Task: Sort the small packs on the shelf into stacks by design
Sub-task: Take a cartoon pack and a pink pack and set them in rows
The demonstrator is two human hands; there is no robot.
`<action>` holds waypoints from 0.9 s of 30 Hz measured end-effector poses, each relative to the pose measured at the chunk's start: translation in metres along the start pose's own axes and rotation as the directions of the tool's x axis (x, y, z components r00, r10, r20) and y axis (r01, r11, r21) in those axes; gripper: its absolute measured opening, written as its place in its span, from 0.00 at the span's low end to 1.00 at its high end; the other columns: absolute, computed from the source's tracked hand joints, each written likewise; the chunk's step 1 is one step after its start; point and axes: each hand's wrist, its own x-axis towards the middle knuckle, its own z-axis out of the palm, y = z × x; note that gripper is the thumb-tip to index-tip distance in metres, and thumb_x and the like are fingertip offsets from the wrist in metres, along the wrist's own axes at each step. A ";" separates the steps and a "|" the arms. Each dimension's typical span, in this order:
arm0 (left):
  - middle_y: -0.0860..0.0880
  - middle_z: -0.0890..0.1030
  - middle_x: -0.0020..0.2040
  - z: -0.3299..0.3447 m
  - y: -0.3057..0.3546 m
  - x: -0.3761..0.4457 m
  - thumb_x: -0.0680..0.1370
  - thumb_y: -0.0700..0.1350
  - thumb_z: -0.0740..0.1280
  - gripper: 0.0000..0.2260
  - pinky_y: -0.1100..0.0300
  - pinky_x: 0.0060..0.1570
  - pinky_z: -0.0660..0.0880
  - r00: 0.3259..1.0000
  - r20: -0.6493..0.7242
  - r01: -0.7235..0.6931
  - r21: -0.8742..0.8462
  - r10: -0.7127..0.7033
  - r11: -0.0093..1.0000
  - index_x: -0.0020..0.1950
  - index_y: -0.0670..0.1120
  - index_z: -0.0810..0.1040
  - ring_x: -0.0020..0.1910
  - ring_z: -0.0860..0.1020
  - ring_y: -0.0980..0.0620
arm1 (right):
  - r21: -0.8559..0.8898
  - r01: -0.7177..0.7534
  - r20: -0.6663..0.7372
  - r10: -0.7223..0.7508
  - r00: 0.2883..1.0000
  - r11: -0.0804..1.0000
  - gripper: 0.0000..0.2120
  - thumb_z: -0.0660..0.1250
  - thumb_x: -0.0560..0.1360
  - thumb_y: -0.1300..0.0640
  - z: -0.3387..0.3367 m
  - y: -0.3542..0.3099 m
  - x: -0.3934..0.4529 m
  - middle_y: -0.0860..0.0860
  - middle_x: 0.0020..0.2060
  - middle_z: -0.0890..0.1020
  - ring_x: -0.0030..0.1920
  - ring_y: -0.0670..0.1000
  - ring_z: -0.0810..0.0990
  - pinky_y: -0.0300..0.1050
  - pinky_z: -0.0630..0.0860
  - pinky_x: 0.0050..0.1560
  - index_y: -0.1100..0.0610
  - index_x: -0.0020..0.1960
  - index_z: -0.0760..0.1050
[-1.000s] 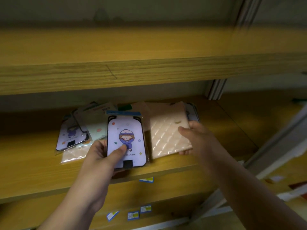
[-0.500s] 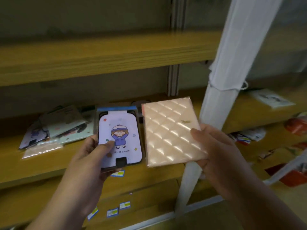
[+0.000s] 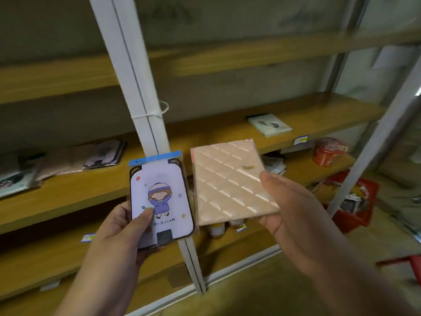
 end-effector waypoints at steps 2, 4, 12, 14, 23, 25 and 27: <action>0.41 0.87 0.47 0.028 -0.003 -0.002 0.79 0.41 0.67 0.07 0.43 0.50 0.79 1.000 -0.001 0.016 0.002 -0.016 1.000 0.57 0.43 0.79 0.46 0.85 0.40 | 0.005 0.006 -0.022 -0.006 1.000 1.000 0.14 0.65 0.79 0.56 -0.028 -0.011 0.001 0.61 0.55 0.84 0.54 0.61 0.84 0.62 0.77 0.61 0.61 0.61 0.76; 0.41 0.87 0.46 0.055 -0.005 0.001 0.79 0.40 0.67 0.07 0.42 0.52 0.80 0.999 0.009 0.038 -0.010 -0.038 0.999 0.56 0.43 0.79 0.46 0.85 0.39 | 0.031 0.027 -0.033 -0.025 0.999 0.999 0.14 0.64 0.79 0.56 -0.050 -0.022 0.002 0.62 0.55 0.84 0.56 0.62 0.83 0.64 0.76 0.62 0.62 0.61 0.77; 0.41 0.87 0.40 0.162 -0.025 0.046 0.77 0.37 0.67 0.05 0.53 0.31 0.79 0.985 0.141 0.100 0.037 -0.104 0.994 0.50 0.43 0.80 0.36 0.84 0.43 | 0.064 0.104 -0.222 -0.088 0.971 0.992 0.10 0.64 0.78 0.60 -0.129 -0.057 0.044 0.57 0.45 0.87 0.44 0.55 0.87 0.45 0.82 0.37 0.64 0.54 0.81; 0.40 0.87 0.41 0.192 -0.029 0.063 0.78 0.37 0.66 0.05 0.47 0.39 0.77 0.975 0.193 0.101 0.035 -0.106 0.994 0.51 0.43 0.79 0.32 0.84 0.43 | 0.040 0.123 -0.270 -0.107 0.957 0.992 0.09 0.64 0.78 0.62 -0.148 -0.072 0.063 0.55 0.39 0.87 0.38 0.53 0.87 0.45 0.82 0.33 0.62 0.47 0.83; 0.43 0.87 0.50 0.330 -0.031 0.160 0.80 0.39 0.67 0.12 0.43 0.51 0.82 0.943 0.283 0.176 0.021 -0.175 0.984 0.61 0.50 0.77 0.48 0.86 0.42 | 0.012 0.215 -0.331 -0.198 0.922 0.977 0.11 0.66 0.75 0.58 -0.220 -0.144 0.160 0.57 0.37 0.86 0.35 0.52 0.85 0.43 0.82 0.33 0.64 0.50 0.81; 0.45 0.87 0.51 0.353 -0.032 0.176 0.80 0.39 0.66 0.12 0.42 0.54 0.81 0.947 0.273 0.166 0.036 -0.170 0.985 0.61 0.52 0.77 0.50 0.86 0.43 | 0.012 0.218 -0.355 -0.200 0.913 0.976 0.11 0.65 0.77 0.58 -0.236 -0.156 0.177 0.56 0.39 0.86 0.36 0.51 0.86 0.42 0.81 0.32 0.65 0.54 0.80; 0.46 0.87 0.51 0.375 -0.034 0.190 0.80 0.38 0.65 0.12 0.44 0.53 0.81 0.949 0.267 0.157 0.061 -0.167 0.986 0.59 0.53 0.76 0.50 0.85 0.44 | 0.042 0.216 -0.366 -0.186 0.912 0.975 0.11 0.65 0.78 0.58 -0.253 -0.166 0.193 0.56 0.38 0.86 0.35 0.51 0.86 0.40 0.80 0.32 0.65 0.54 0.80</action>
